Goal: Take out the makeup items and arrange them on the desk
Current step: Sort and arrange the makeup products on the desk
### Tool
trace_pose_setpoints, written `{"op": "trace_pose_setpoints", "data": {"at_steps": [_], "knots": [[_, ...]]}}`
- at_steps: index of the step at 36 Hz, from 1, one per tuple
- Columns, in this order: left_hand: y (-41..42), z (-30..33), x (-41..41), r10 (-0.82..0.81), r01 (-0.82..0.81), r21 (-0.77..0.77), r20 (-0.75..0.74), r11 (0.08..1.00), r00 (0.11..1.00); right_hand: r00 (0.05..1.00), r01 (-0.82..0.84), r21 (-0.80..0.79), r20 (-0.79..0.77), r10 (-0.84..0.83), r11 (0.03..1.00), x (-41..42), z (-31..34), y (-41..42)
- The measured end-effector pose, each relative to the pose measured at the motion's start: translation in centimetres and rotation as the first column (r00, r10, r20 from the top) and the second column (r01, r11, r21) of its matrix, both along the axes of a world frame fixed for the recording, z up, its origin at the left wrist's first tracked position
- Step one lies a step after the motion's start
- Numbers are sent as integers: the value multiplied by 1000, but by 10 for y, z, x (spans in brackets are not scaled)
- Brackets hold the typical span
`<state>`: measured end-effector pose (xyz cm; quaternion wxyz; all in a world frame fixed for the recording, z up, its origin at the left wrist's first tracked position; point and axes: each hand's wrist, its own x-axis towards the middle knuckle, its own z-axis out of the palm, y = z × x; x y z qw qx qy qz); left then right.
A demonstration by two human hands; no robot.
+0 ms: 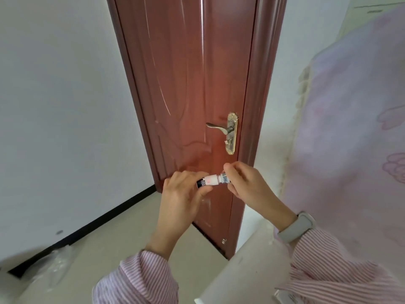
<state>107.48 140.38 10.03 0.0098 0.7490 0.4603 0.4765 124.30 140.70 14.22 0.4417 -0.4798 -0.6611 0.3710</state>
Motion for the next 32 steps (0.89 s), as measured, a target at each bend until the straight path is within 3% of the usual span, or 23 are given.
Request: {"op": "trace_pose_setpoints", "data": {"at_steps": [5,11,17,22,25,28,32], "knots": [[9,-28,-7,8,-6,-70,16,998,1000,994,-83,-85,-72,77,993,-2,-24,12],[12,-65,7,-46,34,-185,-61,982,997,999,-41,-109,27,44,993,15,-59,15],[-1,-110,39,-72,29,-320,-124,947,990,941,-94,-192,304,150,977,57,-102,12],[-18,-152,62,-142,52,-451,-168,891,975,764,-175,-257,573,296,950,95,-143,-1],[-22,-183,61,-125,-6,-533,-210,846,970,696,-142,-270,657,290,952,122,-165,-6],[-25,-208,54,26,-87,-633,-106,769,994,740,12,-237,656,151,971,148,-188,-8],[-29,-239,72,241,-41,-822,118,568,963,912,219,-396,408,-42,892,163,-229,-11]]}}
